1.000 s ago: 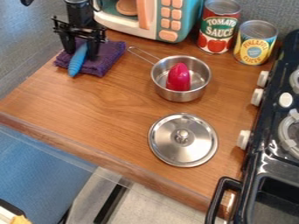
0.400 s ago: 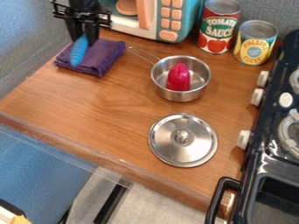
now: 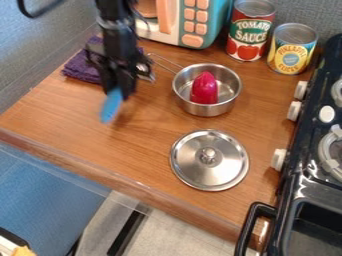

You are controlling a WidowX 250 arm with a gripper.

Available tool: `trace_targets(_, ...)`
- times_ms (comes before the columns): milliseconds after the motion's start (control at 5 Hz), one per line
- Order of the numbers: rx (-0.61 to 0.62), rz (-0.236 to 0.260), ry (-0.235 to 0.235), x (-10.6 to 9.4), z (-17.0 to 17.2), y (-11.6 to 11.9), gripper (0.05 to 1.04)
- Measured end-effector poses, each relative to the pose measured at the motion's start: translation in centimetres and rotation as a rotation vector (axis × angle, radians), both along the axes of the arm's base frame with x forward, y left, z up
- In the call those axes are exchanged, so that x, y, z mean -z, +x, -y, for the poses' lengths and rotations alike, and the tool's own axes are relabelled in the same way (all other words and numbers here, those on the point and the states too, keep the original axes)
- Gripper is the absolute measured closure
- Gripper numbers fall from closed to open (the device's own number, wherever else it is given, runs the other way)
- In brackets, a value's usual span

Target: Moved the blue spoon from the purple sponge and placed it on the middle of the table

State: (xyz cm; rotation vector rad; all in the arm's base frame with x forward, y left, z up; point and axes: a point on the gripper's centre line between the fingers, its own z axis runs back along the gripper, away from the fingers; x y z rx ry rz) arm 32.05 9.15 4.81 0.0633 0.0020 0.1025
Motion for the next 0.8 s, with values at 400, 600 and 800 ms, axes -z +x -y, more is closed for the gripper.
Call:
trace_targets(400,0.066,-0.042,0.064,1.6,2.8,-1.0,0.657)
trace_targets(600,0.061,-0.042,0.088,1.4,2.7,-1.3,0.358)
trace_targets(800,0.037,-0.012,0.122,-0.7,2.3,-1.8,0.102)
